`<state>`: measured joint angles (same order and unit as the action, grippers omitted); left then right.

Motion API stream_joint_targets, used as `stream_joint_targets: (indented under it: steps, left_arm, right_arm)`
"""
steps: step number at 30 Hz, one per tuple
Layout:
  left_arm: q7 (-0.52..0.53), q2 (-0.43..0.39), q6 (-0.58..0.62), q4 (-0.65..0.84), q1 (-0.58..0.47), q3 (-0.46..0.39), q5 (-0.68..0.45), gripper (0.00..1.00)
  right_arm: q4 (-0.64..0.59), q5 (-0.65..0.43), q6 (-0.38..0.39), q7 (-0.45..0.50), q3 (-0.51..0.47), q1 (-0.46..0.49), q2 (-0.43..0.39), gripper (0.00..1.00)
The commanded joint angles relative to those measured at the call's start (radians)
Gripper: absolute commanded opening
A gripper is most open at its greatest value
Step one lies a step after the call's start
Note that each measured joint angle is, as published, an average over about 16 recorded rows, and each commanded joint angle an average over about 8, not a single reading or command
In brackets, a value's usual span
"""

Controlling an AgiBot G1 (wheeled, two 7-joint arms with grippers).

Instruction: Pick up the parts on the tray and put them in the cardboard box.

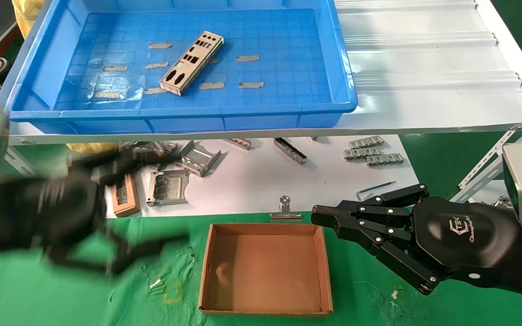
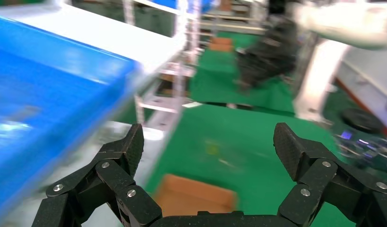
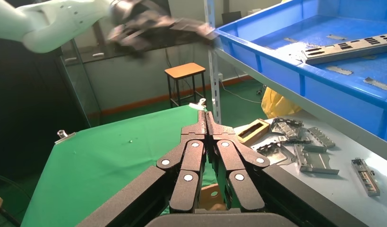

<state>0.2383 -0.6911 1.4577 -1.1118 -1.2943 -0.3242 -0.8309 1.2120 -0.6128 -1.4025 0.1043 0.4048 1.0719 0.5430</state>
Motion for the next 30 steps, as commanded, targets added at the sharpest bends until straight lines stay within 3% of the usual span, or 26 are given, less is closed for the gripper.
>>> stream_joint_targets:
  steps: [1, 14, 22, 23, 30]
  left_arm:
    - [0.021, -0.022, -0.011, 0.048, -0.065, -0.014, -0.03, 1.0]
    - [-0.109, -0.264, -0.108, 0.549, -0.467, -0.132, -0.298, 1.0]
    - [-0.1, -0.387, -0.198, 0.813, -0.644, -0.232, -0.471, 1.0]
    - [-0.095, -0.401, -0.206, 0.839, -0.659, -0.244, -0.488, 1.0]
    - [-0.123, -0.462, -0.241, 0.954, -0.717, -0.273, -0.534, 1.0]
  right_arm:
    - [0.0, 0.0, 0.0, 0.0, 0.0, 0.0, 0.0, 0.0]
    - [0.0, 0.0, 0.0, 0.0, 0.0, 0.0, 0.0, 0.0]
    - [0.0, 0.0, 0.0, 0.0, 0.0, 0.0, 0.0, 0.01]
    - [0.0, 0.0, 0.0, 0.0, 0.0, 0.0, 0.0, 0.08]
    - [0.0, 0.0, 0.0, 0.0, 0.0, 0.0, 0.0, 0.95]
